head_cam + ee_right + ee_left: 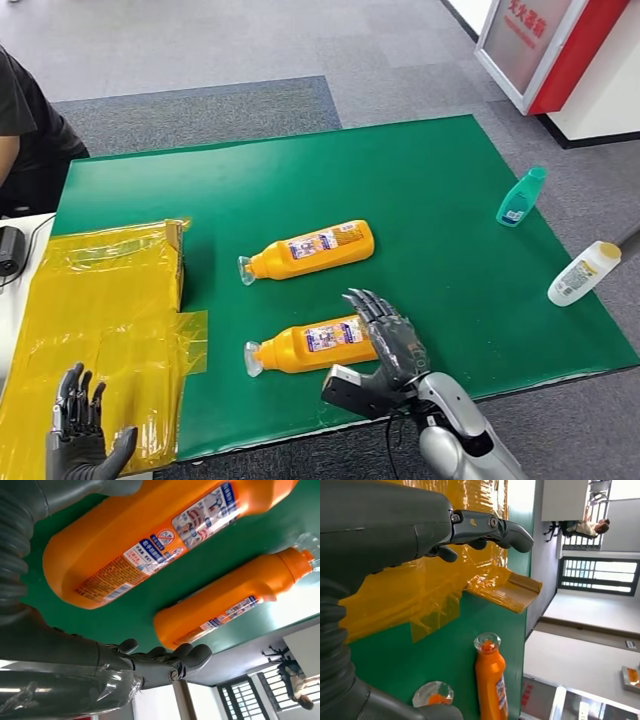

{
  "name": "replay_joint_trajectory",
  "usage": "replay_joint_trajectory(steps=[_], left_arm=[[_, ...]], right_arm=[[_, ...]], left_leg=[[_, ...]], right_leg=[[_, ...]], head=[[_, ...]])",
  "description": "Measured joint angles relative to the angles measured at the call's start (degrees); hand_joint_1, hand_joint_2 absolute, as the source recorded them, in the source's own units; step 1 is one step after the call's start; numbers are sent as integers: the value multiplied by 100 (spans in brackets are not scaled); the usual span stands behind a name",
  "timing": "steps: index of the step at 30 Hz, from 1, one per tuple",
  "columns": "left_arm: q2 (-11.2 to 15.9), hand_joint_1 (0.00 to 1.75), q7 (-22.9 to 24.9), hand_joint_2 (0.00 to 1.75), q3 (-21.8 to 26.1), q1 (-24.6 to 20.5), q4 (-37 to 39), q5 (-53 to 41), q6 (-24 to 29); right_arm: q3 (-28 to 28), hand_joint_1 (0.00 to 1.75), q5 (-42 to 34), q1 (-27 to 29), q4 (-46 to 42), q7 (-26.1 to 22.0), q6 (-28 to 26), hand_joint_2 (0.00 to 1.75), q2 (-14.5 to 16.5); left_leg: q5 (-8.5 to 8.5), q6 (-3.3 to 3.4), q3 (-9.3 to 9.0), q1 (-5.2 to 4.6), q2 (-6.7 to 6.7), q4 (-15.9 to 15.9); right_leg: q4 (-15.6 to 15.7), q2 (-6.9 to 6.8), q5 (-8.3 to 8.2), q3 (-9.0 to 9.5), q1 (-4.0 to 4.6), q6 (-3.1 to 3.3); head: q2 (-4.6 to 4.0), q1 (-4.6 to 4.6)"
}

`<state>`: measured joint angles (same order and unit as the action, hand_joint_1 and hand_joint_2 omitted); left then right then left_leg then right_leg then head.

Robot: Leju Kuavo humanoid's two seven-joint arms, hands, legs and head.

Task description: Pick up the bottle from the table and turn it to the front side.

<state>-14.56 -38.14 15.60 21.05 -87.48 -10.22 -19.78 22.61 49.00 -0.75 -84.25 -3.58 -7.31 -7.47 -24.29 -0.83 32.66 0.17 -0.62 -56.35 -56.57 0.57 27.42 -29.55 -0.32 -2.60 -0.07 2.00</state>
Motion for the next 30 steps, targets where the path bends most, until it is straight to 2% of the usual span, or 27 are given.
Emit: replay_joint_trajectory(steps=[4,11,12,15,16,25,30], left_arm=[[84,0,0,175,-122,-13,54,-8,187],[330,0,0,175,-531,-119,211,10,438],[363,0,0,175,-581,-135,236,13,451],[451,0,-1,175,-708,-194,319,49,479],[480,0,-1,175,-747,-219,350,64,487],[683,0,-1,175,-983,-340,537,185,583],[741,0,0,175,-994,-330,579,302,590]], right_arm=[[58,0,39,-289,221,219,399,175,-123],[205,0,36,-1328,1245,528,1158,175,-372],[229,5,33,-1468,1419,539,1280,175,-407],[320,136,-24,-1807,1903,480,1589,175,-502],[356,175,-44,-1902,2064,447,1669,175,-535],[700,175,-152,-2392,2722,121,1978,175,-765],[795,175,-413,-2279,2580,-49,1683,175,-912]], left_leg=[[0,0,1,0,0,0],[14,5,2,0,0,0],[15,7,2,0,0,0],[18,9,4,-2,-1,-1],[18,9,5,-2,-2,-1],[19,9,-4,-2,0,-1],[19,10,-7,-2,-1,-1]], right_leg=[[0,0,-1,0,0,-1],[0,0,-13,0,0,-9],[0,0,-14,0,0,-10],[0,-1,-16,-1,-2,-12],[0,-1,-17,-1,-2,-12],[0,0,-18,-11,-2,-10],[0,-1,-19,0,-2,-11]], head=[[0,-1],[0,-1],[0,-1],[0,0],[0,0],[0,-1],[0,1]])
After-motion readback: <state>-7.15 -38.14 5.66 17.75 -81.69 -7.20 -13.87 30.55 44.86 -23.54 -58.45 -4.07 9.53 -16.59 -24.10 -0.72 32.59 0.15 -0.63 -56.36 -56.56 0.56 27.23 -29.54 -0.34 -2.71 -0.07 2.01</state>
